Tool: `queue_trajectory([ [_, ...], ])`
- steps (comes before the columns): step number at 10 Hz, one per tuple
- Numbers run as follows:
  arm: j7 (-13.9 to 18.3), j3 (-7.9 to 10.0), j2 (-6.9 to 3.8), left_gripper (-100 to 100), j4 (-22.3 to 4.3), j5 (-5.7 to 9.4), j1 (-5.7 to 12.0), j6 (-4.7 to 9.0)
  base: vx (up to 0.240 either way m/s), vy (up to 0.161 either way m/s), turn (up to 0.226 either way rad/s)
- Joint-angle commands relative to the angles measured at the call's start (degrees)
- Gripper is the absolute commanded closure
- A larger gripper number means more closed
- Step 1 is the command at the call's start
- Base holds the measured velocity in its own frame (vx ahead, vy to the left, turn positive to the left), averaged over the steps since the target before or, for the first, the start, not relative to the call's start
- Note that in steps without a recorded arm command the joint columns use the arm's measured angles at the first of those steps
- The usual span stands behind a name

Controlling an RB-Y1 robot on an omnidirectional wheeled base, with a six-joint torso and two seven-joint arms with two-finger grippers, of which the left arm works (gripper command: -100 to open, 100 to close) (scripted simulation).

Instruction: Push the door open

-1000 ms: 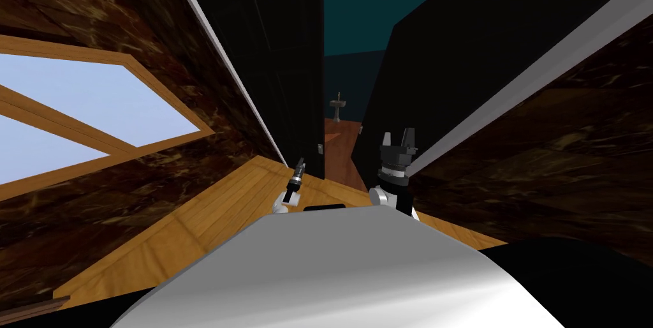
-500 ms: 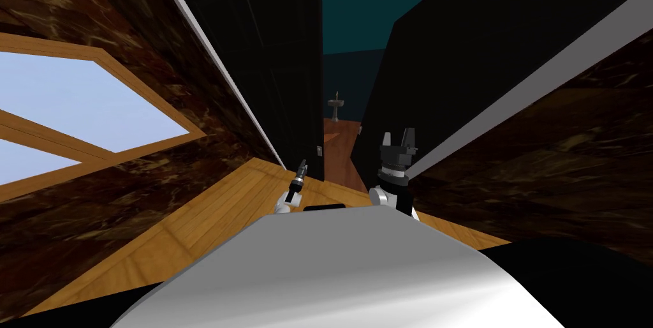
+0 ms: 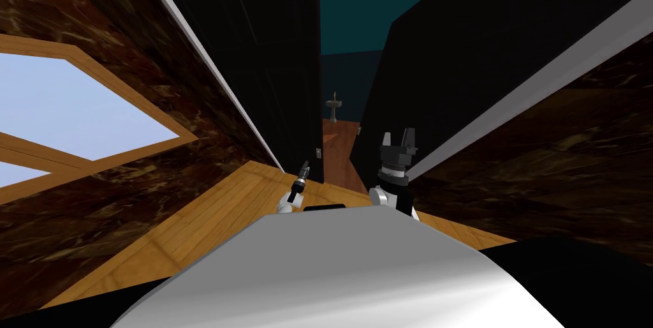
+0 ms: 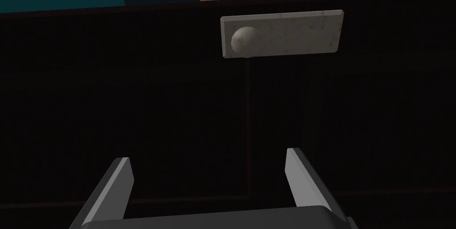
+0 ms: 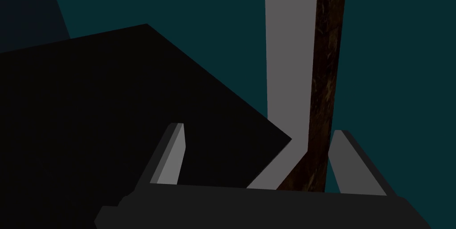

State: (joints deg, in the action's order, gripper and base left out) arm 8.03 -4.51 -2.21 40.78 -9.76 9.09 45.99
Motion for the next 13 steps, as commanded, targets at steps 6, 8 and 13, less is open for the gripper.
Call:
queue_trajectory([
  [6, 0.6, -0.54, 1.2, -100, -6.95, -0.43, 2.84, 1.32, 0.063, 0.021, -0.042],
  [8, 0.75, -0.67, 1.51, -100, -8.53, -0.54, 3.49, 1.61, 0.045, 0.023, -0.03],
  [13, 0.45, -0.42, 0.13, -100, -9.25, -0.37, 3.54, 1.9, 0.117, -0.017, -0.024],
])
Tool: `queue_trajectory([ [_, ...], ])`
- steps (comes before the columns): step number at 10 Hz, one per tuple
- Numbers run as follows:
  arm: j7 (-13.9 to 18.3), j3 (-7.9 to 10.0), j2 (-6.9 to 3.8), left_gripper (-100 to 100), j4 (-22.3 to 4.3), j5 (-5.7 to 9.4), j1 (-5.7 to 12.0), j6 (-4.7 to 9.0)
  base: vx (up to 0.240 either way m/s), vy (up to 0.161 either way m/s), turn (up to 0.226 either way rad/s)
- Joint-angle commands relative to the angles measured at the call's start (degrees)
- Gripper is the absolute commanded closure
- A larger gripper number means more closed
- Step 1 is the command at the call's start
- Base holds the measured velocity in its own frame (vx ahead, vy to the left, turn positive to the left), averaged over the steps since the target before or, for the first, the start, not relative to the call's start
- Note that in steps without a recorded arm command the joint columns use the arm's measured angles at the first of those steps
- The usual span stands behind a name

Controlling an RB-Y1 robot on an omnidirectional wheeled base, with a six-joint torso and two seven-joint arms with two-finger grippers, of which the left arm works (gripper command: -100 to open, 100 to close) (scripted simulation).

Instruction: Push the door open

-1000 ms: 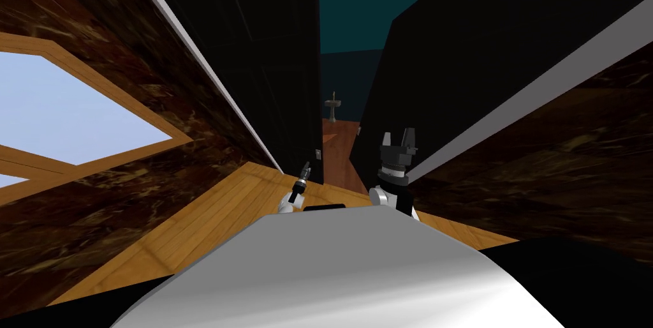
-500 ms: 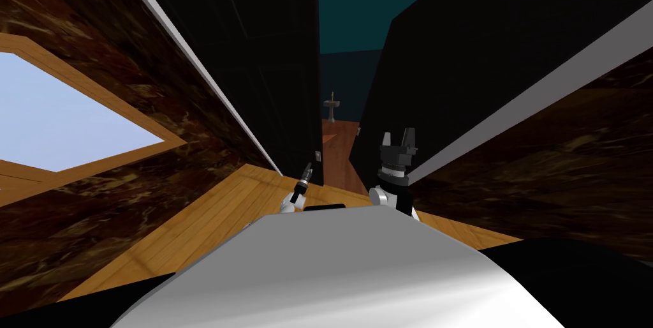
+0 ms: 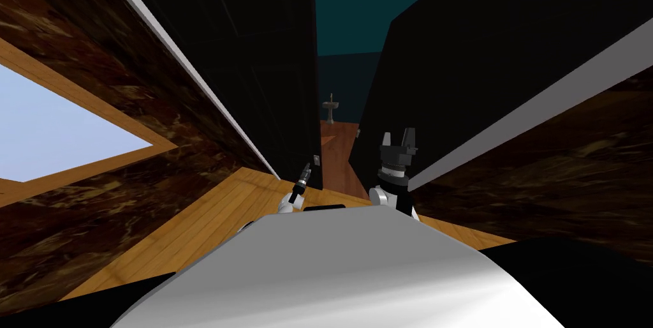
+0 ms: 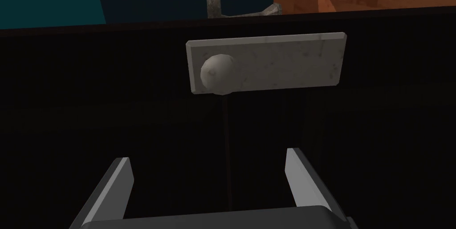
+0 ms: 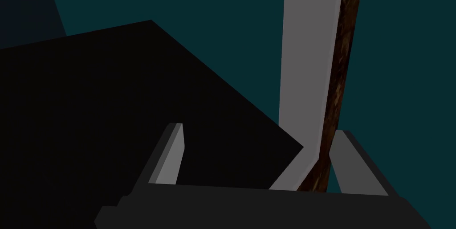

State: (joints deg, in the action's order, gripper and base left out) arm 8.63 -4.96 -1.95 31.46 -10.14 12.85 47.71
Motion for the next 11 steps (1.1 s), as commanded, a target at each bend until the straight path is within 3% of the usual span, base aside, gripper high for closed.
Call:
queue_trajectory([
  [1, -0.26, 0.13, -0.23, -100, 0.0, 0.09, -0.26, 0.26, 0.181, -0.071, -0.021],
  [4, -0.57, 0.43, 0.33, -100, -0.21, 0.3, -0.39, 0.51, 0.191, -0.059, -0.026],
  [6, -0.78, 0.62, 1.52, -100, -0.35, 0.43, -0.47, 0.67, 0.186, -0.045, -0.024],
  [7, -0.56, 0.51, 1.08, -100, 0.03, 0.36, -0.54, 0.3, 0.064, -0.027, 0.016],
  [8, -0.56, 0.51, 1.08, 100, 0.03, 0.36, -0.54, 0.3, -0.013, 0.005, -0.011],
  [11, -0.56, 0.51, 1.08, 100, 0.03, 0.36, -0.54, 0.3, -0.015, 0.007, -0.005],
])
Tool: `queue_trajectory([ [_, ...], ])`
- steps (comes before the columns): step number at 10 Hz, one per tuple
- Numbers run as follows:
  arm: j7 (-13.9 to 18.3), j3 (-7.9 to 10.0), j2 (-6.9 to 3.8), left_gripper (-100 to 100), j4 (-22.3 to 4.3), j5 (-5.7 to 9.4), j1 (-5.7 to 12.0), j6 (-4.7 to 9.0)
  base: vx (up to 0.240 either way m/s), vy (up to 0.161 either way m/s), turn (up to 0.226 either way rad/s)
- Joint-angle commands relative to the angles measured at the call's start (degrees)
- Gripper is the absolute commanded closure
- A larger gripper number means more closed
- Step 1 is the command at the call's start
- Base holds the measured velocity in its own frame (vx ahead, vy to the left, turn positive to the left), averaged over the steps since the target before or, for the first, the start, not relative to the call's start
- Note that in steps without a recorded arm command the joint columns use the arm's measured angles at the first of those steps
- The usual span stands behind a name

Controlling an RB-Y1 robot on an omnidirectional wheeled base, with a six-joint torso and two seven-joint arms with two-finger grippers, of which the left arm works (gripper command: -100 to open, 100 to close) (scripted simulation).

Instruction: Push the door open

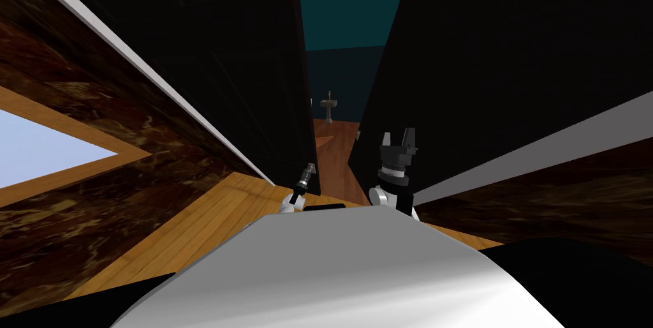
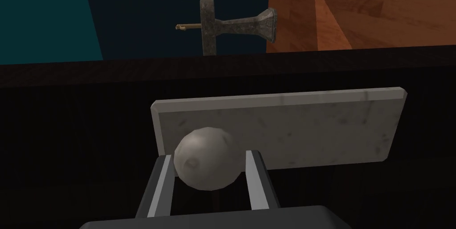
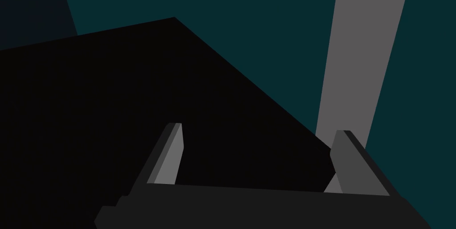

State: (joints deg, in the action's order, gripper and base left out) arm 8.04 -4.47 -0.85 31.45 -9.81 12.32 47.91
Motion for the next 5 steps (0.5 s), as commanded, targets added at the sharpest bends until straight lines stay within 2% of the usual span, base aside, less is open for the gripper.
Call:
queue_trajectory([
  [1, 0.03, 0.03, -0.02, 100, 0.05, 0.03, 0.0, 0.11, -0.006, 0.001, 0.003],
  [2, 0.03, 0.03, -0.02, 100, 0.05, 0.03, 0.0, 0.11, 0.0, 0.0, 0.0],
  [3, -0.42, 0.92, -0.9, 100, -0.12, 0.14, 0.01, -0.05, 0.101, -0.069, 0.048],
  [5, -0.82, 1.82, -1.56, 100, -0.19, 0.27, 0.09, -0.07, 0.161, -0.078, 0.041],
])
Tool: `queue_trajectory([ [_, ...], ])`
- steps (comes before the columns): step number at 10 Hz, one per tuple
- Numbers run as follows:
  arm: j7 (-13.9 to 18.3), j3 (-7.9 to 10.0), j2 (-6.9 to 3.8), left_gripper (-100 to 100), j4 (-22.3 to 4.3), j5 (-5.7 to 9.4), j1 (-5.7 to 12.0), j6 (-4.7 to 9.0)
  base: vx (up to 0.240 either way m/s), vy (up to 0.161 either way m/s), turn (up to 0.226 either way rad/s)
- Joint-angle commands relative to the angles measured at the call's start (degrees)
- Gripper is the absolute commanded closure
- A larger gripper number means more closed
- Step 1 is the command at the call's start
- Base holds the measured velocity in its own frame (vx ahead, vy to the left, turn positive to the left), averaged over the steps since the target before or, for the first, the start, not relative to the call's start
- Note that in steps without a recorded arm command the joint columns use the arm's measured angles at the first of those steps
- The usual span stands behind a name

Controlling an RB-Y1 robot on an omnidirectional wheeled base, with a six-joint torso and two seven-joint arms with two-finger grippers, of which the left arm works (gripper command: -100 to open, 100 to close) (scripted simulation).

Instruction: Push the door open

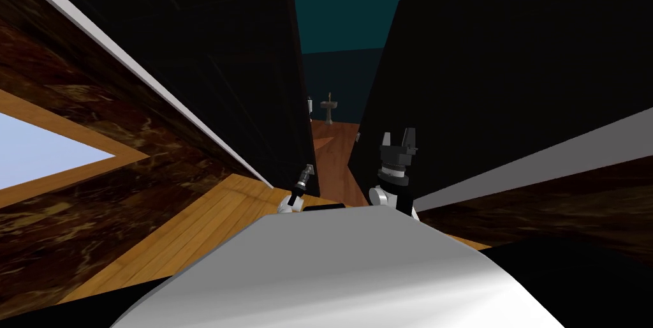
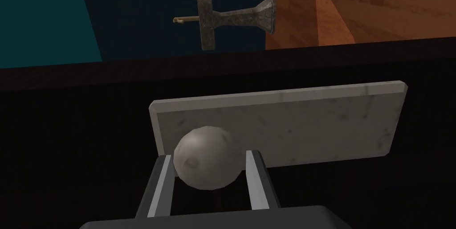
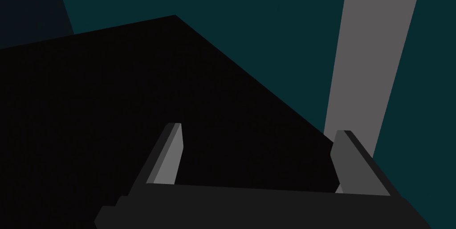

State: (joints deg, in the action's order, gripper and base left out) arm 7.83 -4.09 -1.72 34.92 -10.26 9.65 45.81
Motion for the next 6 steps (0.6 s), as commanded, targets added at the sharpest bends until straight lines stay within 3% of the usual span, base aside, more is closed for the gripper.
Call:
queue_trajectory([
  [1, -0.61, 1.44, -0.69, 100, -2.86, 0.72, 2.77, 2.03, 0.11, -0.057, 0.027],
  [2, -0.61, 1.44, -0.69, 100, -3.66, 0.72, 2.77, 2.03, 0.058, -0.012, -0.011],
  [3, -1.12, 2.57, -1.34, 100, -3.75, 0.89, 2.87, 2.01, 0.139, -0.027, 0.076],
  [4, -1.12, 2.57, -1.34, 100, -2.34, 0.89, 2.87, 2.01, 0.155, -0.039, 0.113],
  [5, -0.54, 1.77, -1.23, -100, -1.09, 0.6, 1.64, 0.66, -0.032, -0.039, 0.043],
  [6, -0.54, 1.77, -1.23, -100, -1.09, 0.6, 1.64, 0.66, -0.147, -0.002, 0.007],
])
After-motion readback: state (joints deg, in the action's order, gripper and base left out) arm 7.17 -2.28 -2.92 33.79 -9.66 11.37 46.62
